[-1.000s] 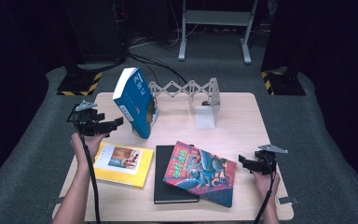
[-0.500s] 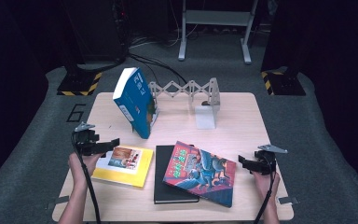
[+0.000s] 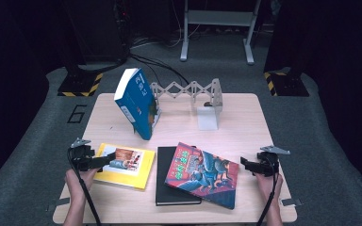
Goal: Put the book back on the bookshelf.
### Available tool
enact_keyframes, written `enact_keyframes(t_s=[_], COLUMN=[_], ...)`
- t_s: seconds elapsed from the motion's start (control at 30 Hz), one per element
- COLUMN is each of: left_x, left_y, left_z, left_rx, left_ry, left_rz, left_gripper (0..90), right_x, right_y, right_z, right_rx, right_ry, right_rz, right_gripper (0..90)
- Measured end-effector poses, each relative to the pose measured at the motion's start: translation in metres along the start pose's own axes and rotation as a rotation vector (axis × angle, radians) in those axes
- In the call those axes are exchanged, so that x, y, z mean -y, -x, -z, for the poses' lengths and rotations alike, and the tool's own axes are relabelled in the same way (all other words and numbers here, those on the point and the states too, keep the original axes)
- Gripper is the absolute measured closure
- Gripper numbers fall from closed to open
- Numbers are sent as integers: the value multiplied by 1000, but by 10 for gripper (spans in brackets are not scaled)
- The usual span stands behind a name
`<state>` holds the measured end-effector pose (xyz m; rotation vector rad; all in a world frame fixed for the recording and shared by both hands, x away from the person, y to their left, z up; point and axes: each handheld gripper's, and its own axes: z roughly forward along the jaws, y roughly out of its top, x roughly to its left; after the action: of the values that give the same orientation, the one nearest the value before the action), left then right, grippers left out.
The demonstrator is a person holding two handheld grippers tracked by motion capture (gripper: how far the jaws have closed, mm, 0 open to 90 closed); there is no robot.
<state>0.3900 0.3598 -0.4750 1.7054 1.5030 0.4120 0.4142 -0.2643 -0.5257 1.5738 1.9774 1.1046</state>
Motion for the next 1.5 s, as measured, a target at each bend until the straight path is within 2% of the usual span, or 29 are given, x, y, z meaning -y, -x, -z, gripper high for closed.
enact_keyframes(t_s=[0.1, 0.17, 0.2, 0.37, 0.63, 0.87, 0.97, 1.17, 1.33, 1.5], left_x=[8, 16, 18, 31, 48, 65, 72, 77, 74, 71], left_y=[-3, -5, -5, -8, -8, -6, -3, 1, 2, 2], left_z=[3, 4, 5, 6, 12, 19, 22, 23, 20, 16], left_rx=[-14, -25, -25, -45, -103, -134, -143, -124, -140, -160], left_ry=[-9, -3, -9, -11, -19, -55, -56, -73, -55, -71], left_rz=[-1, 12, 15, 22, 35, 48, 58, 70, 73, 61], left_gripper=[0, 0, 0, 0, 0, 0, 0, 0, 0, 0], right_x=[0, 0, -1, -1, -1, -1, -1, -1, -1, -1], right_y=[-1, -1, 0, 1, 2, -1, -1, 0, 0, 0], right_z=[0, -1, -1, -1, -1, -1, -1, -2, -2, -2], right_rx=[0, 1, -7, -23, -26, -14, -14, -21, -22, -19], right_ry=[-9, -2, -15, -14, -14, -17, -19, -23, -22, -19], right_rz=[3, 6, 13, 0, 2, 10, 10, 15, 13, 16], right_gripper=[156, 155, 153, 145, 143, 143, 144, 144, 144, 144])
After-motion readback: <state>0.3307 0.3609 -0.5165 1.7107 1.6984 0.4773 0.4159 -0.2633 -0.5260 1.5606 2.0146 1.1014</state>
